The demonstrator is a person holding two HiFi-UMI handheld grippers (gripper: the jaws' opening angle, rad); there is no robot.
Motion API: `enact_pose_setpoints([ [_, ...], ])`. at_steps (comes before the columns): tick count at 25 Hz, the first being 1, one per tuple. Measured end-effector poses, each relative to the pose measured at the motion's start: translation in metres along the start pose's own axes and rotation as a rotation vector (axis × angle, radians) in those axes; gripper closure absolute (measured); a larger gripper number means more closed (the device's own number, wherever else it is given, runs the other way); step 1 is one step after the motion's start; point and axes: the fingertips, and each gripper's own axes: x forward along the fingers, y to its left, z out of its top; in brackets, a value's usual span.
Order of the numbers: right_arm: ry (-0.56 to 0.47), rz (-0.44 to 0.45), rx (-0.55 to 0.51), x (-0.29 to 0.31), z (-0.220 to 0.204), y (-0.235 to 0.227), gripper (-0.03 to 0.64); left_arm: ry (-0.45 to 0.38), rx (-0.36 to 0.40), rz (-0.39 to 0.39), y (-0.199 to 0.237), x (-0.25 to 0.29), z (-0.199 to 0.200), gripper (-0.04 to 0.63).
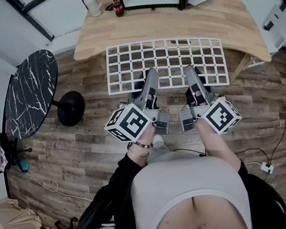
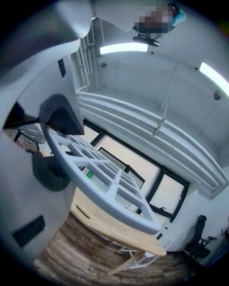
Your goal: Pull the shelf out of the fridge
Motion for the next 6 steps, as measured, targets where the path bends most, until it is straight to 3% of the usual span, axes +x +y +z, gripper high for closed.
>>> enact_pose_setpoints([
  [6,0.0,0.001,-0.003,0.0086,-0.0044,0.0011,0.497,0.0,0.003,-0.001,0.0069,0.0021,0.0066,0.477],
])
